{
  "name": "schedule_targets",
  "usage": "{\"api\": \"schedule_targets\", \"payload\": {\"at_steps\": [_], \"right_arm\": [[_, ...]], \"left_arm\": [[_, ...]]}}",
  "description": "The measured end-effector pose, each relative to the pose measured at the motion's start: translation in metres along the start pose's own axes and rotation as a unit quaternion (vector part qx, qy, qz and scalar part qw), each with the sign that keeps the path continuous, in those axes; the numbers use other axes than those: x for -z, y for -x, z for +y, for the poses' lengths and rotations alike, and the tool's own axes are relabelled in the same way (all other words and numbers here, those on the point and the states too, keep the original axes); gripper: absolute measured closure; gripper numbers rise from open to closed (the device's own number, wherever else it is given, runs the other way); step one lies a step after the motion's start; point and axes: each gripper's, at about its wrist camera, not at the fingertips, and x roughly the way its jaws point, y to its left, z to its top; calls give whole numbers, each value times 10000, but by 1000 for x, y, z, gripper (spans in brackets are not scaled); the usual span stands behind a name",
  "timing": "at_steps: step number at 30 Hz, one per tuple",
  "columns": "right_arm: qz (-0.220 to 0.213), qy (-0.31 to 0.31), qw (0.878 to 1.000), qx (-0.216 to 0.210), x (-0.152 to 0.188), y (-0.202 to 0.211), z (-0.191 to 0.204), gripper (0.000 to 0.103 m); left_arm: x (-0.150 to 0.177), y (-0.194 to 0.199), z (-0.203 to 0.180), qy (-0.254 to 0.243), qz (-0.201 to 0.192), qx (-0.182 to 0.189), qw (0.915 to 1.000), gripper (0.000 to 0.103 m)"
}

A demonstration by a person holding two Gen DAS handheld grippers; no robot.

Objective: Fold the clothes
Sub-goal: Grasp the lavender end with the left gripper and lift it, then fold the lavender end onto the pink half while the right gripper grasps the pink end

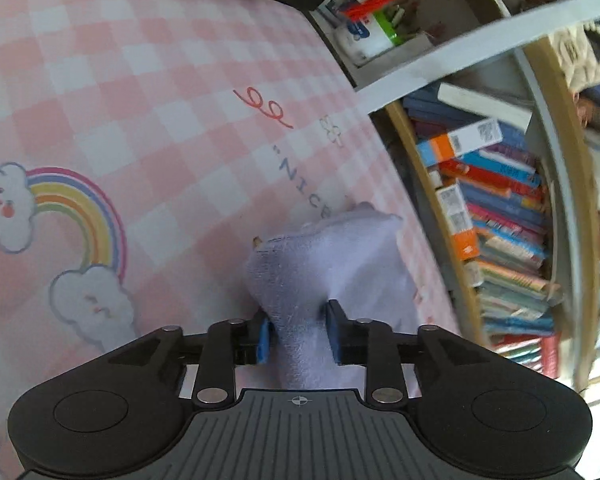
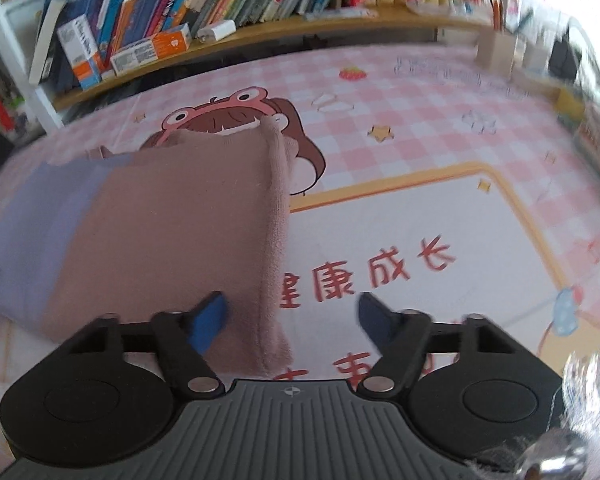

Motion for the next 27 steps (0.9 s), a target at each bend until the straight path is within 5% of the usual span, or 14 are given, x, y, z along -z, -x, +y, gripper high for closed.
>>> {"api": "schedule_targets", "payload": {"at_steps": [4,8,18,23,27], "right_arm": [[184,-714,9967,-350,-8,-4,-13,66],[351,-928,9937,-524,-10,-12,-18,83],[384,-709,9938,-768,-7,-17,-22,93],[422,-539,9928,-982,-10,-22,-28,93],[491,-396,9909,-1187,-14,-27,-33,94]], "left_arm": [[-8,-7,5,244,43,164,9996,73],[-10,-12,8,409,11,169,9990,87],[4,12,-26,-590,-331,225,9975,96],[27,38,-78,-1722,-563,681,9811,96],[65,57,-129,-3062,-663,879,9456,96]]}}
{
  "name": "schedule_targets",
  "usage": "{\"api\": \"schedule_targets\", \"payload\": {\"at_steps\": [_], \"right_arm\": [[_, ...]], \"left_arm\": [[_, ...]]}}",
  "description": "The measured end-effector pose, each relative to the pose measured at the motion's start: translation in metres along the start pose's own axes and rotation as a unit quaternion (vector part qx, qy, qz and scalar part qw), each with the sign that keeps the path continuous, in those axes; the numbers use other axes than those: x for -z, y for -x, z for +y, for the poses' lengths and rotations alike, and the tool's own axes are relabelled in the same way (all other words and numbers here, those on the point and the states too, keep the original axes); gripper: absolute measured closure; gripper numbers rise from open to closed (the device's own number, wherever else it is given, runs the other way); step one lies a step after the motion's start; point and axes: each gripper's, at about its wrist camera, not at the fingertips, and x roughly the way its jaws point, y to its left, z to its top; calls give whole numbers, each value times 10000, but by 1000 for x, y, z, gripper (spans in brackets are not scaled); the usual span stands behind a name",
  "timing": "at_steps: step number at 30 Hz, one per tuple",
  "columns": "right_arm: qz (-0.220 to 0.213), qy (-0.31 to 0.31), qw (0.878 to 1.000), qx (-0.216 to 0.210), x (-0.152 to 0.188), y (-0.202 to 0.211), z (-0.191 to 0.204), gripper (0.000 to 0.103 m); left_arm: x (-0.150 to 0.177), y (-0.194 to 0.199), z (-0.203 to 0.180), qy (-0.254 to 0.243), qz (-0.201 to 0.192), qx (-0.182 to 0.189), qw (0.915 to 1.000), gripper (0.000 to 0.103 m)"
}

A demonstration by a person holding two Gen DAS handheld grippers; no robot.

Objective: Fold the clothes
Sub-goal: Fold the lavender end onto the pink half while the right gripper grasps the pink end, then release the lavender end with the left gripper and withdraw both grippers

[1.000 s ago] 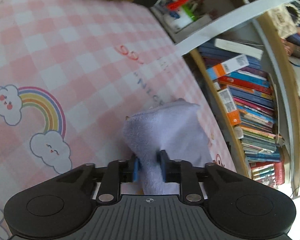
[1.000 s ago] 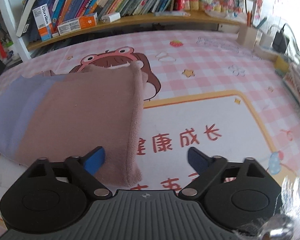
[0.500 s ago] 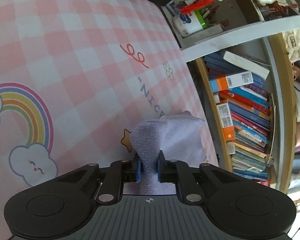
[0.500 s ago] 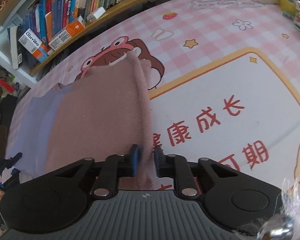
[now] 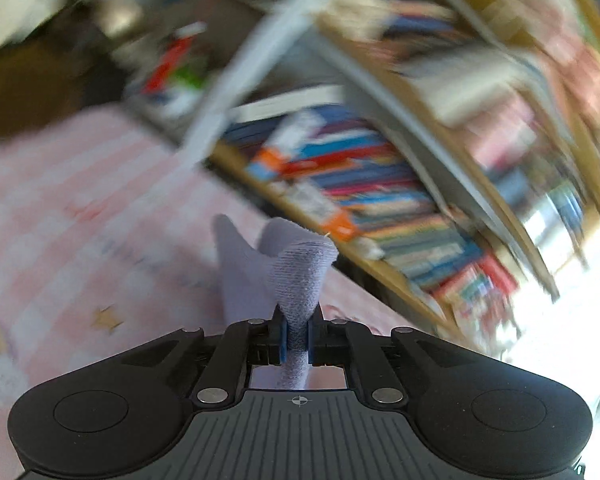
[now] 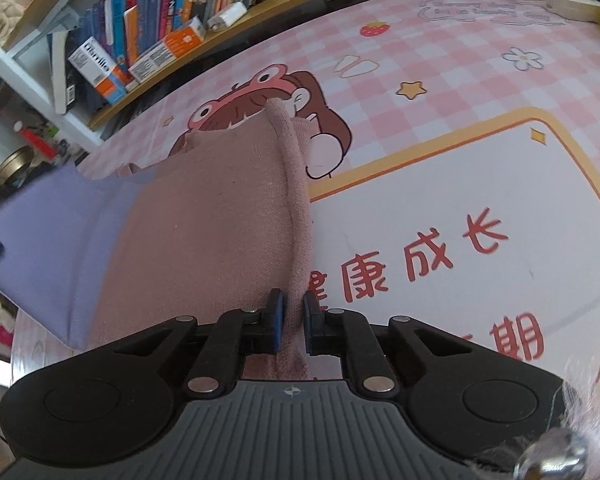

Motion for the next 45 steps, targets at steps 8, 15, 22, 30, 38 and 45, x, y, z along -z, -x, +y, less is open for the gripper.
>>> {"api": "schedule_targets", "payload": {"at_steps": [8,15,22,30,38,45], "right_arm": [[171,187,9988,-428,-6,-2,-13,94],[277,210,9962,-801,-6,-2,-25,94],[366,306,9940,-988,-8,-4,-32,93],[275,278,9940,-1020,-15,5,-36,87],[-330,-11,9873,-1551,-39,40,-33,53],[413,165,9896,-1370,-34,1,-2,48]], "left_arm": [[65,-19,-135,-3114,902,387,9452,91],[126,-52,-159,-3842,2131,-24,8983,75],[138,-48,-170,-3863,1999,-56,9004,77],[129,-36,-173,-3678,2011,76,9079,68],[55,17,-137,-2291,1076,546,9659,63],[57,-31,-82,-2158,1539,-506,9629,89]]}}
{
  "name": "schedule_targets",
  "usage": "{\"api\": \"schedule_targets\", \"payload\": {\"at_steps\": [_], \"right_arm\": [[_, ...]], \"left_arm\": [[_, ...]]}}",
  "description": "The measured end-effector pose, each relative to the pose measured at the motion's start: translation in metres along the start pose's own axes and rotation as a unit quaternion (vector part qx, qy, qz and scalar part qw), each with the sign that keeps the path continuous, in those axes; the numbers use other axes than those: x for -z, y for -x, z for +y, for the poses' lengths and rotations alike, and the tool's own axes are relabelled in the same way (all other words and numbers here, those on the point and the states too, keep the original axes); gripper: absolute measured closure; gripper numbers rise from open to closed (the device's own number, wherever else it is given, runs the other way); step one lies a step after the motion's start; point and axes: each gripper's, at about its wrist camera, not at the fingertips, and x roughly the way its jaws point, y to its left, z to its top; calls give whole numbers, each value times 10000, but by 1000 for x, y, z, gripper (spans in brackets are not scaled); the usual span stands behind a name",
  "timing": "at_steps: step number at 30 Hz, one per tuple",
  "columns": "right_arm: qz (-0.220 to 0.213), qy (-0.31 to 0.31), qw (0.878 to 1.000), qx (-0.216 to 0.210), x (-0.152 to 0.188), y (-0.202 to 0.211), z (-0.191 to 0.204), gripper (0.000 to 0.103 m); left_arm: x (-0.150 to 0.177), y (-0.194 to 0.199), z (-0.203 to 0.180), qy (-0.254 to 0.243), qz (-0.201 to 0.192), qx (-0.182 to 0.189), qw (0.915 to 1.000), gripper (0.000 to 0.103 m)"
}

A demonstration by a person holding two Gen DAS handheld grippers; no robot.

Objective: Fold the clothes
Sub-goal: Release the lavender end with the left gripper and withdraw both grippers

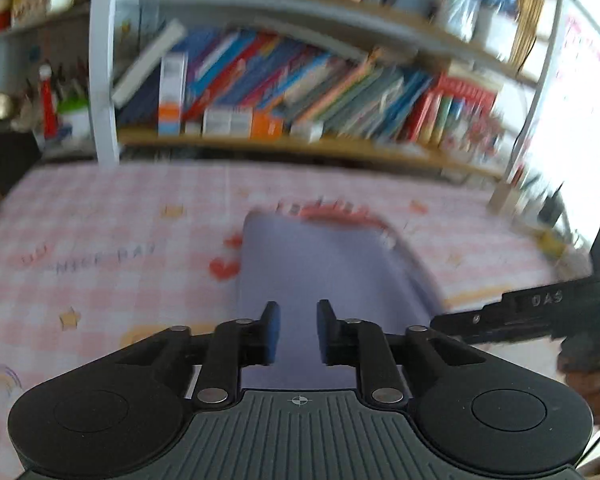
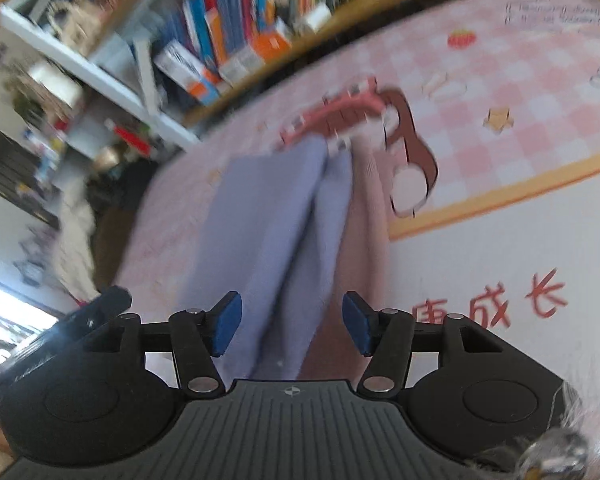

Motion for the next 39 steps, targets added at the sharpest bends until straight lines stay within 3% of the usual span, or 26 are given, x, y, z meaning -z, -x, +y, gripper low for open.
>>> {"api": "schedule_targets", "payload": {"at_steps": [3,4,5,7,11,13,15,18,25,33,39], "right_arm": [[61,95,9999,99,0,-14,10,47],[15,235,9997,71,-2,-17,17,52],[-35,368,9993,71,-2,-18,23,69],[-148,750,9968,219,-2,-18,37,88],[-759,1608,9839,-152,14,11,58,89],[-696,1527,9853,320,19,6,52,90],[-365,961,9918,754,19,-13,31,89],[-371,632,9952,645,18,-17,20,89],[-509,713,9920,912,22,-18,31,88],[-908,978,9814,1383,34,7,50,75],[-1147,1046,9703,1856,50,26,59,55]], "left_arm": [[11,-19,-6,-233,231,168,9993,92],[15,-22,-10,-301,254,217,9990,92],[16,-24,-12,-345,273,246,9987,92],[16,-26,-13,-388,310,289,9983,92],[18,-26,-4,-278,376,480,9978,91],[19,-28,-1,-261,430,611,9969,91],[20,-29,-3,-331,449,658,9963,89],[21,-30,-4,-418,461,710,9955,88],[20,-29,4,-400,439,906,9941,86],[19,-7,3,-565,248,808,9948,79],[21,9,15,-485,109,635,9967,74]]}}
